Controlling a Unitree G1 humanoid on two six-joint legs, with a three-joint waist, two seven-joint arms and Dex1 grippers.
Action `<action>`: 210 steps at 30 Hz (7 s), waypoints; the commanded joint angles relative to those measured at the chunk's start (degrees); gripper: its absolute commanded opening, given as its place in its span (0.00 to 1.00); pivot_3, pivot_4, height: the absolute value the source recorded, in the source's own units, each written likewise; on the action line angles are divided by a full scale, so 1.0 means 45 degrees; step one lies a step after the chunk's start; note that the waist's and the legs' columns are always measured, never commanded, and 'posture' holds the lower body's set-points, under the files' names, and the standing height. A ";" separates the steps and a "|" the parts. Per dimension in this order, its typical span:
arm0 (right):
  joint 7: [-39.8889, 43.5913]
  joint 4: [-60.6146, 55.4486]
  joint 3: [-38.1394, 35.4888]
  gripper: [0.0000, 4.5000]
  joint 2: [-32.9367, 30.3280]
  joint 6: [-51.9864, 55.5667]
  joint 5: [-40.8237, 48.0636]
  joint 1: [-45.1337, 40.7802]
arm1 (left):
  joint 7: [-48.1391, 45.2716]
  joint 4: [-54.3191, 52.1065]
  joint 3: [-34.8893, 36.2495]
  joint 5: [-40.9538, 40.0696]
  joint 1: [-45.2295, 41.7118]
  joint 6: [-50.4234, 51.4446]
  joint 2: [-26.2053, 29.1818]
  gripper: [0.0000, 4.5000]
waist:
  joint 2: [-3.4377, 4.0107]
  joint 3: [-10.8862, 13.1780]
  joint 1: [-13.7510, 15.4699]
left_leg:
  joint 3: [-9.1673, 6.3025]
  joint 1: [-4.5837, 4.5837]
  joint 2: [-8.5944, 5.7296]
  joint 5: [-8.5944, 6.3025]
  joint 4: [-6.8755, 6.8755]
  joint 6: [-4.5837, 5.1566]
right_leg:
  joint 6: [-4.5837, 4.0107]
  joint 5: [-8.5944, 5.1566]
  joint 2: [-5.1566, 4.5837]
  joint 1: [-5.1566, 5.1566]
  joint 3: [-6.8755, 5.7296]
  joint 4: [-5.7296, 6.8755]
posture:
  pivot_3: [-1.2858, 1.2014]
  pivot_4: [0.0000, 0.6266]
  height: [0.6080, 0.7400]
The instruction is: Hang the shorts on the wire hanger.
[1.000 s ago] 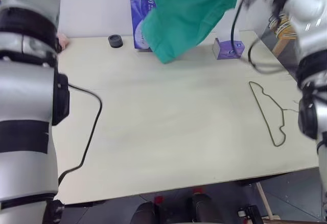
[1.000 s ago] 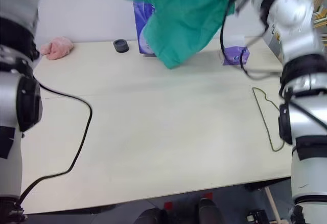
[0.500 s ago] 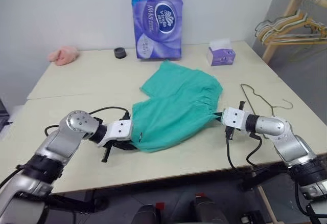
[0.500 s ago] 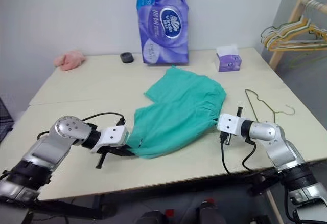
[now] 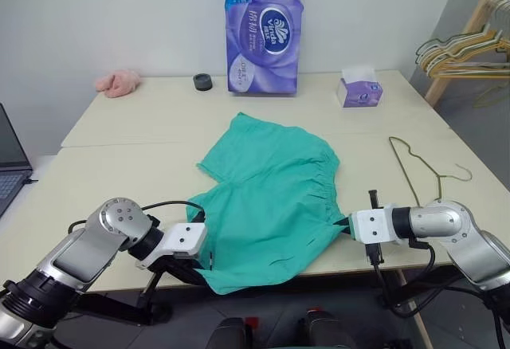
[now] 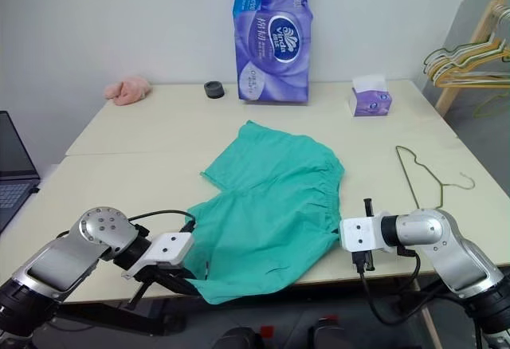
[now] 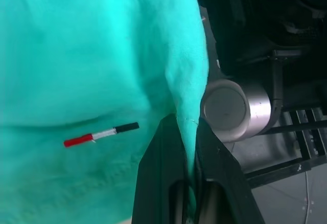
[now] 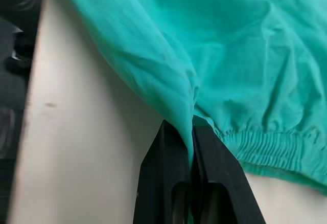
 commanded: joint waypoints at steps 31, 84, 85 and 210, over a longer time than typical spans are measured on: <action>-0.2215 -0.1145 -0.6536 1.00 0.0436 0.7097 0.4122 0.1079 | 0.5808 -0.1191 0.2402 -0.2583 -0.2026 0.2659 -0.4798 0.99 | -0.0069 -0.0001 0.0299 | -0.0022 -0.0021 -0.0005 -0.0001 0.0046 -0.0002 | 0.0028 0.0017 -0.0014 0.0024 -0.0007 -0.0020 | 0.50 0.10 1.00; -0.7210 0.6749 -0.5851 0.00 0.2724 0.9472 0.2464 -0.0686 | 0.6770 -0.0467 0.0803 -0.1461 -0.3530 0.1593 -0.6706 1.00 | -0.0257 -0.0165 -0.0701 | -0.0007 -0.0003 0.0016 -0.0008 -0.0039 -0.0002 | 0.0046 0.0038 0.0008 0.0059 0.0021 -0.0153 | 0.48 0.12 1.00; -0.7318 0.6486 -0.5822 0.00 0.2609 0.9135 0.2291 -0.0605 | 0.6881 -0.0363 0.0857 -0.1438 -0.3573 0.1592 -0.6750 1.00 | -0.0256 -0.0165 -0.0704 | -0.0006 -0.0006 0.0021 -0.0008 -0.0044 -0.0002 | 0.0060 0.0059 0.0009 0.0067 0.0021 -0.0189 | 0.48 0.12 1.00; -0.0345 -0.1800 -0.2402 0.00 -0.1836 0.8909 0.6006 -0.0188 | 0.4797 0.4295 0.1957 -0.0410 -0.4957 -0.0389 -0.6371 0.56 | -0.0073 -0.0026 -0.0638 | 0.0002 -0.0058 0.0002 -0.0015 -0.0027 0.0010 | 0.0089 0.0076 -0.0030 0.0016 0.0020 -0.0201 | 0.46 0.11 1.00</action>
